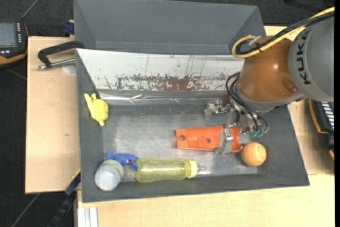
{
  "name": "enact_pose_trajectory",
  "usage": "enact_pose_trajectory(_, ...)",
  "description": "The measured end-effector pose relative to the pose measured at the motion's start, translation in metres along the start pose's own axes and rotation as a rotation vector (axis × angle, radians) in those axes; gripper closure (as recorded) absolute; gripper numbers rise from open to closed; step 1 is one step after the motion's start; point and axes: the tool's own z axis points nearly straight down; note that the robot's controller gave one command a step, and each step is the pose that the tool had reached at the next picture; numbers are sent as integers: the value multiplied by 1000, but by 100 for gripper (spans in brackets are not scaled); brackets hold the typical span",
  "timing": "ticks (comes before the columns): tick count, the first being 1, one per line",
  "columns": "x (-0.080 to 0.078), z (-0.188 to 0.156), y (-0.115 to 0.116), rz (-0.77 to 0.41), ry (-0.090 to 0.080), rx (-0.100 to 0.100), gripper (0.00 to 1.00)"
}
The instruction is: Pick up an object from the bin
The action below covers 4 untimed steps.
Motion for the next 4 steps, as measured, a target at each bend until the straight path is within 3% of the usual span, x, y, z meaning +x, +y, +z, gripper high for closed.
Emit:
enact_pose_trajectory(1,12,36,16,23,-3,1,100)
enact_pose_trajectory(2,12,36,16,23,-3,1,100)
enact_pose_trajectory(3,1,-78,30,11,-8,0,100)
enact_pose_trajectory(4,1,-78,30,11,-8,0,100)
